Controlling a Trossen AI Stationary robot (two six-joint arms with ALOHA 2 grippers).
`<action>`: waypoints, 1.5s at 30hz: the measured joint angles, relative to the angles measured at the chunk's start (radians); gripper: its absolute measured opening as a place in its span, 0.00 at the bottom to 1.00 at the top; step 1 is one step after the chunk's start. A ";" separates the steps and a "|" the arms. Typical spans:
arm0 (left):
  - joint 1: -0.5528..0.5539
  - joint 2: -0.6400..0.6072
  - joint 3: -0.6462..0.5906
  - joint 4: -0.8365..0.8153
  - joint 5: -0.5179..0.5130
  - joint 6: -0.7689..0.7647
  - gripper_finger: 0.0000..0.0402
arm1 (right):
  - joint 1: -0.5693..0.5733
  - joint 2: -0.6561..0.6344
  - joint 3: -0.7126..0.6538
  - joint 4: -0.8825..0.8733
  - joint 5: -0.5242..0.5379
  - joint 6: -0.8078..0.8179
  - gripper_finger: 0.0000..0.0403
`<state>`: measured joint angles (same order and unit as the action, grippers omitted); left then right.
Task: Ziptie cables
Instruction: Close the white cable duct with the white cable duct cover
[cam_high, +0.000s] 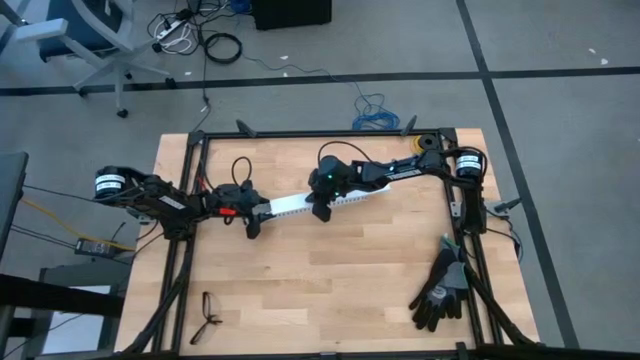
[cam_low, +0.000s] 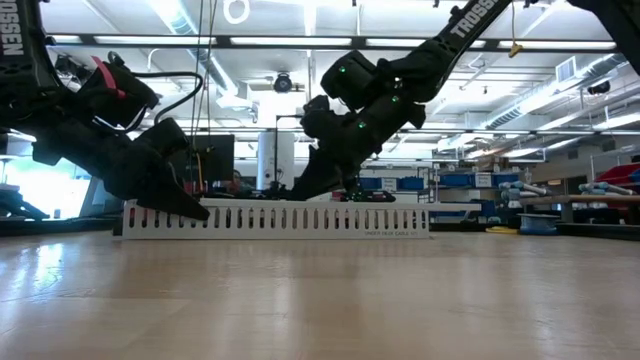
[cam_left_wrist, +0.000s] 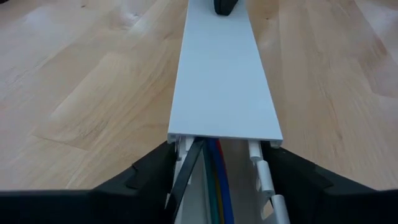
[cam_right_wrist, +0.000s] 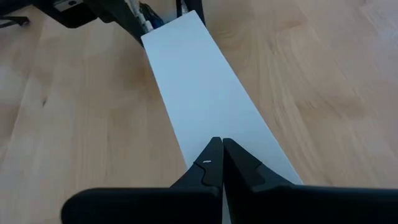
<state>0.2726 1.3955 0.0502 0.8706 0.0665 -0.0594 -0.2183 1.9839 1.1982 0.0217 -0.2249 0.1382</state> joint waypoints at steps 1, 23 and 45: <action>0.000 0.000 0.000 0.002 0.005 0.002 0.57 | 0.000 0.000 -0.001 0.002 0.000 0.000 0.00; 0.000 -0.003 0.000 -0.029 0.090 -0.062 0.73 | -0.001 0.002 -0.002 -0.008 -0.003 -0.001 0.00; 0.000 -0.043 -0.044 -0.053 0.094 -0.113 0.73 | -0.032 0.001 -0.002 -0.054 -0.015 -0.010 0.00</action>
<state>0.2721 1.3528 0.0063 0.8175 0.1605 -0.1726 -0.2501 1.9846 1.1965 -0.0326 -0.2401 0.1284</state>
